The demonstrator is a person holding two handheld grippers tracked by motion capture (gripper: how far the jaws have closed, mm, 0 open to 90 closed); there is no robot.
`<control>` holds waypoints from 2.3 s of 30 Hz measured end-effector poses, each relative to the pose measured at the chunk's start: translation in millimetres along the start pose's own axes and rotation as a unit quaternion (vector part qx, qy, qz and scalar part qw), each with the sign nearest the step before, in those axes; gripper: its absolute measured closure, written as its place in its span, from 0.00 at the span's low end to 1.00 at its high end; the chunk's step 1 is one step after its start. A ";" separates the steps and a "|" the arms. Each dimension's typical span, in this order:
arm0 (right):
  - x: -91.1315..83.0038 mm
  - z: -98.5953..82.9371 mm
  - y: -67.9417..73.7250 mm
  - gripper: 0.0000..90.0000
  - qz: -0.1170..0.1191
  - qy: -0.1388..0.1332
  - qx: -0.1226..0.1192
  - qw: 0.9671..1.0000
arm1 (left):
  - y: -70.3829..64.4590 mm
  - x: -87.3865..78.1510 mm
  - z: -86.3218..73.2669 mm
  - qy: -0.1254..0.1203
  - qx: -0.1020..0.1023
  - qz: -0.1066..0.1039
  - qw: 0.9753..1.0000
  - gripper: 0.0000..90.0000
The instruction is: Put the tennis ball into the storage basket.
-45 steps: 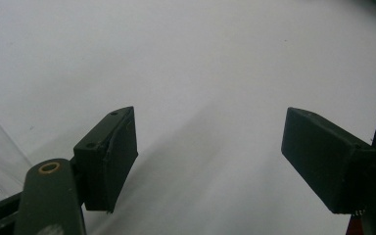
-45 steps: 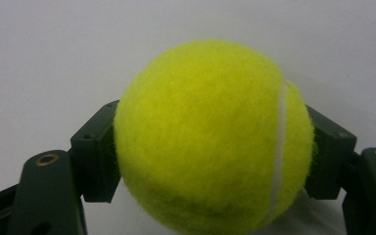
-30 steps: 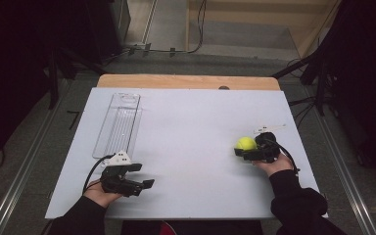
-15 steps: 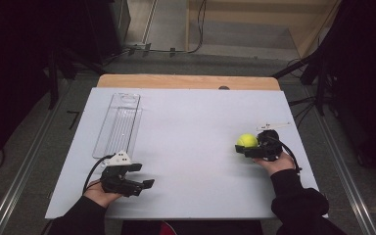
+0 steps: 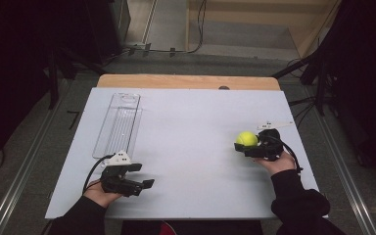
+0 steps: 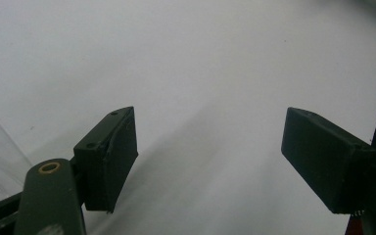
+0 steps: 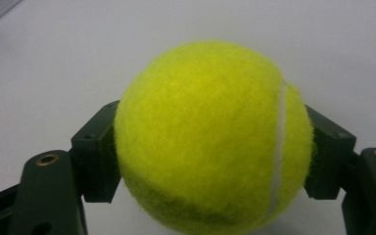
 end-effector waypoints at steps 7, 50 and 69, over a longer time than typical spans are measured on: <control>1.4 1.1 5.1 0.26 0.006 0.003 -0.006 1.000 | -0.1 -0.1 0.0 -0.001 0.000 0.000 1.000 0.24; 18.5 13.3 31.1 0.26 0.058 0.006 -0.028 0.998 | 1.4 -7.9 -4.2 -0.016 -0.001 0.015 1.000 0.25; 27.9 22.3 46.5 0.26 0.077 0.009 -0.045 0.996 | 2.4 -11.8 -7.4 -0.023 -0.006 0.020 1.000 0.25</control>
Point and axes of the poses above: each handheld gripper's, and its own axes: x roughly forward along the jaws, z roughly out of its top, y roughly to its left, the point moved 4 cm from there along x, roughly forward along the jaws, and after that the axes turned 14 degrees about -x, right-handed, at the moved point
